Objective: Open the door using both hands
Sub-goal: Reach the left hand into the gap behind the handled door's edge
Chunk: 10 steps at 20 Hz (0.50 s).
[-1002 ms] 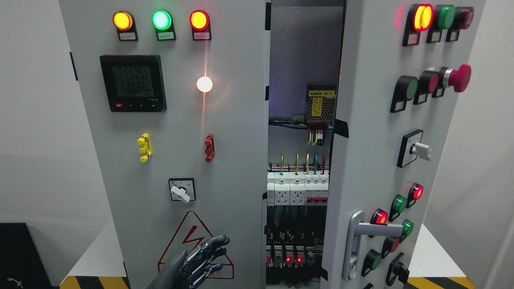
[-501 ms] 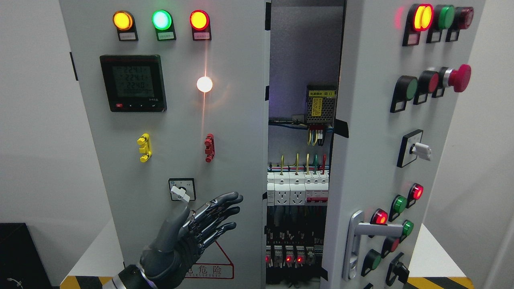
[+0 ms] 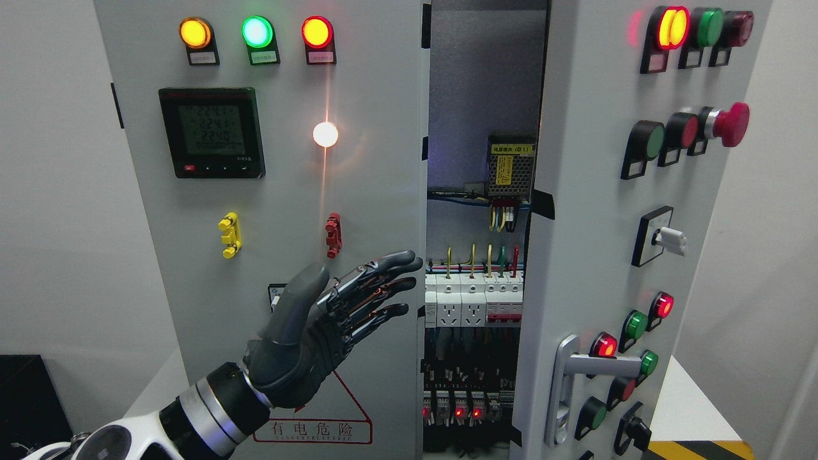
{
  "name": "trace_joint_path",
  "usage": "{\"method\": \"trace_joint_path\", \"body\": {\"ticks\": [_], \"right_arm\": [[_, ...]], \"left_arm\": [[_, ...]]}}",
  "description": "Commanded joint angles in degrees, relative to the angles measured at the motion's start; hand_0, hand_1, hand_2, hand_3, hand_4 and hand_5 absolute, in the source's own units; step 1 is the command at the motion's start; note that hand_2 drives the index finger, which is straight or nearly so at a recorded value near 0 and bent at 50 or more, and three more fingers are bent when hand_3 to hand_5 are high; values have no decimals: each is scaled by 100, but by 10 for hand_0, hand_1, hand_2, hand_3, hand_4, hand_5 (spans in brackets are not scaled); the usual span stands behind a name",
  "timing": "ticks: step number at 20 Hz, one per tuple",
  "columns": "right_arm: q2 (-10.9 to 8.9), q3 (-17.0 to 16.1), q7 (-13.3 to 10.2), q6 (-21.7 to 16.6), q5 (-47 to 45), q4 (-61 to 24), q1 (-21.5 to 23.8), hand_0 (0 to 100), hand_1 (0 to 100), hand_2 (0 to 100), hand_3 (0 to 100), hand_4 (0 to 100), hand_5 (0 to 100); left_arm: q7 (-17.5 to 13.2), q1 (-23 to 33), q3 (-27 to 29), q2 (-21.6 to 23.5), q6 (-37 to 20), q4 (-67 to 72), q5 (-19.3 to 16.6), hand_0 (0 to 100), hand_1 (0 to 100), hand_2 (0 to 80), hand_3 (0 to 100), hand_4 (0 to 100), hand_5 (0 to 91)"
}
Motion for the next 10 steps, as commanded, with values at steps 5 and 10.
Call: {"method": "trace_joint_path", "body": {"ticks": [5,10], "right_arm": [[0,132,-4,2,97,0,0,0,0,0,0,0,0],[0,132,-4,2,97,0,0,0,0,0,0,0,0]], "left_arm": [[4,-896,-298,-979,397,461,465,0,0,0,0,0,0],[4,-1309,-307,-1269,573,654,939,0,0,0,0,0,0]]}}
